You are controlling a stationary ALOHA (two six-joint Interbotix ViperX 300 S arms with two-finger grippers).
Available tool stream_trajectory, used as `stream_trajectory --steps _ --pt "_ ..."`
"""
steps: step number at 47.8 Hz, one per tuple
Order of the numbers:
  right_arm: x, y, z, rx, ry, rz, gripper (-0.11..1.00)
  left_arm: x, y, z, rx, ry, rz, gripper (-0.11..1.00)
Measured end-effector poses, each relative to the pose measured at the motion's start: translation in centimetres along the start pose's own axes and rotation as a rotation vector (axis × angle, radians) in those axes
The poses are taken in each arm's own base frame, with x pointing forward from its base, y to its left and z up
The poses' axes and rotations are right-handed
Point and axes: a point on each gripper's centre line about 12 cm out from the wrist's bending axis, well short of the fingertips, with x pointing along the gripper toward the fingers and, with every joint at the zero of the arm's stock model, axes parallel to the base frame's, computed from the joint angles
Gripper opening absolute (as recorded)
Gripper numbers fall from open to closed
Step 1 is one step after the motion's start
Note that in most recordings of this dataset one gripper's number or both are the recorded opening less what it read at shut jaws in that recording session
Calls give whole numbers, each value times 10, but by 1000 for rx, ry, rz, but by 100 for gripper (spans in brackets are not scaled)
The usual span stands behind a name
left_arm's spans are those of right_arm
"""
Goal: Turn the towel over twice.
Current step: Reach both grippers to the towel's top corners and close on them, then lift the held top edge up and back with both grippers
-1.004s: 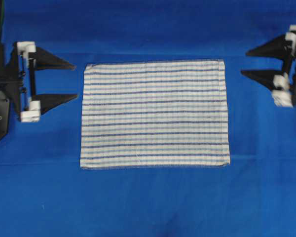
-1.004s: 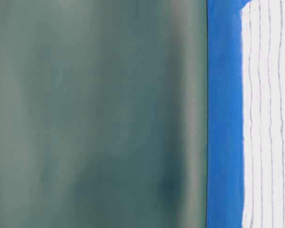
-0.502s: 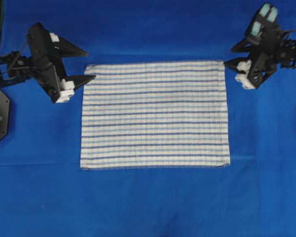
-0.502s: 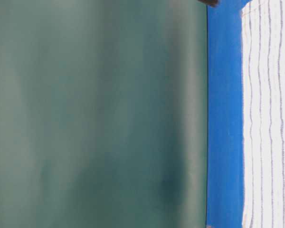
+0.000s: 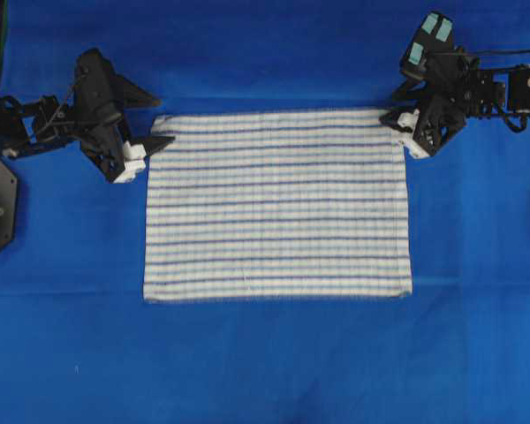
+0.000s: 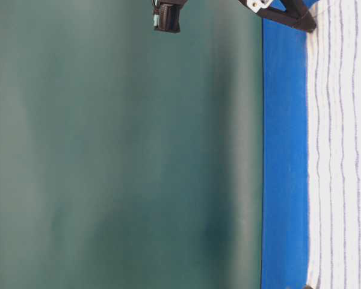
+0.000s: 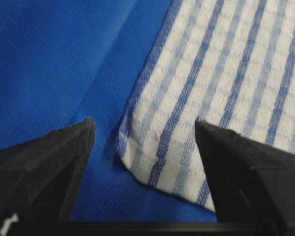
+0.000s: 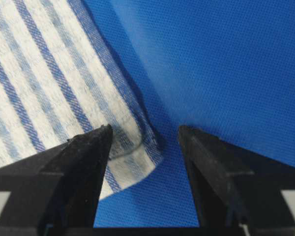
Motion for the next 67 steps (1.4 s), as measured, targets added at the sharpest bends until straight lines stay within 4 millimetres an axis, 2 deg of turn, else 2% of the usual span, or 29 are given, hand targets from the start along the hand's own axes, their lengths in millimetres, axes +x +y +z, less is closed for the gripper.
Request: stream_trajectory --steps 4,8,16,20,30,39,50,59,67 --pt "0 -1 -1 0 13 -9 58 1 1 -2 -2 9 2 61" --pt "0 -2 -2 -6 22 -15 47 3 1 -5 -2 25 3 42" --pt "1 -2 -3 -15 26 -13 6 10 1 -12 -1 84 0 14" --pt "1 -2 -4 -15 27 -14 5 12 0 -12 -1 101 -1 6" --pt "0 -2 -4 -9 27 -14 5 12 0 -11 1 107 -2 5" --pt "-7 -3 2 -7 8 -25 5 4 2 4 9 77 1 5" --pt "-43 -11 33 -4 -85 -91 5 -23 12 54 42 -49 28 5" --pt "-80 -28 65 5 -176 -183 5 -54 35 97 92 -142 107 5" --pt "-112 -42 96 -5 -268 -261 5 -76 53 124 84 -233 177 5"
